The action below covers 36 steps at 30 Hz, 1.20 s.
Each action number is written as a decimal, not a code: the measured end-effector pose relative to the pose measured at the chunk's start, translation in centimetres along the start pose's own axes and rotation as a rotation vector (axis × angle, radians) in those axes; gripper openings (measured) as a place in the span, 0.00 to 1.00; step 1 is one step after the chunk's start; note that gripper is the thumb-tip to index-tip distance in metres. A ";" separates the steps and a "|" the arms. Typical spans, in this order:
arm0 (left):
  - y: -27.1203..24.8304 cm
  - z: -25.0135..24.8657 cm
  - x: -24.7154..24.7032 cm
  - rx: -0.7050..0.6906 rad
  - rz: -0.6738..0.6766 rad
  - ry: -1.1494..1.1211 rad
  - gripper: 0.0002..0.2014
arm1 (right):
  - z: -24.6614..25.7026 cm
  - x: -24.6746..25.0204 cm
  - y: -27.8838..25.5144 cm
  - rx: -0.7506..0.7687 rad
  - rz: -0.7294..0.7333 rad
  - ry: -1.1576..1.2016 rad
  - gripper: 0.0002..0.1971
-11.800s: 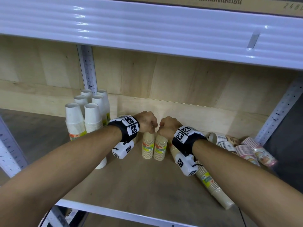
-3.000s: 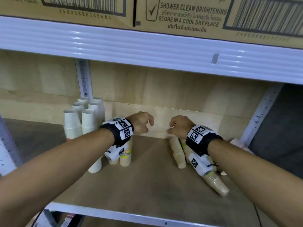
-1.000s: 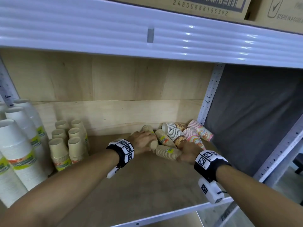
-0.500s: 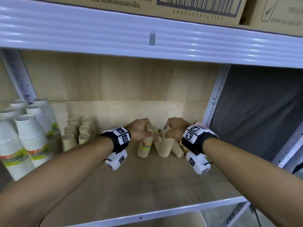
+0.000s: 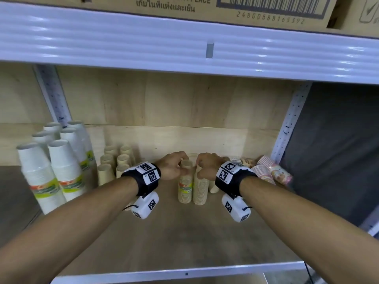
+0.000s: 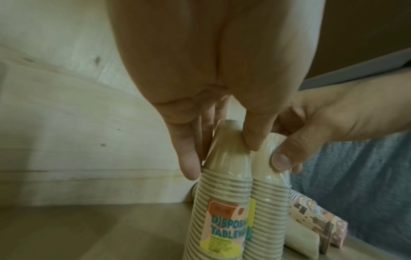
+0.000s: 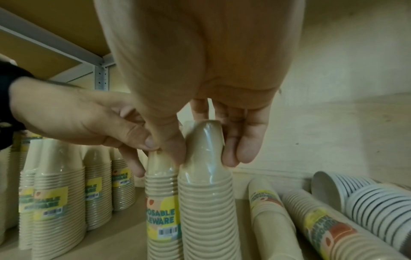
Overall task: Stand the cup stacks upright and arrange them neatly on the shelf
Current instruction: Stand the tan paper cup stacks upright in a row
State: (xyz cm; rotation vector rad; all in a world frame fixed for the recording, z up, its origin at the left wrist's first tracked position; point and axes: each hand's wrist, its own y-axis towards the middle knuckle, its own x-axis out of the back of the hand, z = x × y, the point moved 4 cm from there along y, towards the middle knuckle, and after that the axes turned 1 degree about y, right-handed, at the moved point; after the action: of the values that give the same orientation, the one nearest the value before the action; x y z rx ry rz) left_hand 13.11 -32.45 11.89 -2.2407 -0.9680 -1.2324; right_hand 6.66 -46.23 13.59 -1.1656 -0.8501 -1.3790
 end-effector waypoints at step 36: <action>-1.1 -2.2 0.2 0.060 -0.146 -0.129 0.10 | -0.7 0.5 0.8 -0.043 -0.047 -0.049 0.16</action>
State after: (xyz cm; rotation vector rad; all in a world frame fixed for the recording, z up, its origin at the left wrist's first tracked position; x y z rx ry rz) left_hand 11.07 -33.05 13.23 -2.2591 -1.2196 -1.1129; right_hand 7.37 -47.19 13.83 -1.2233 -0.8915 -1.4183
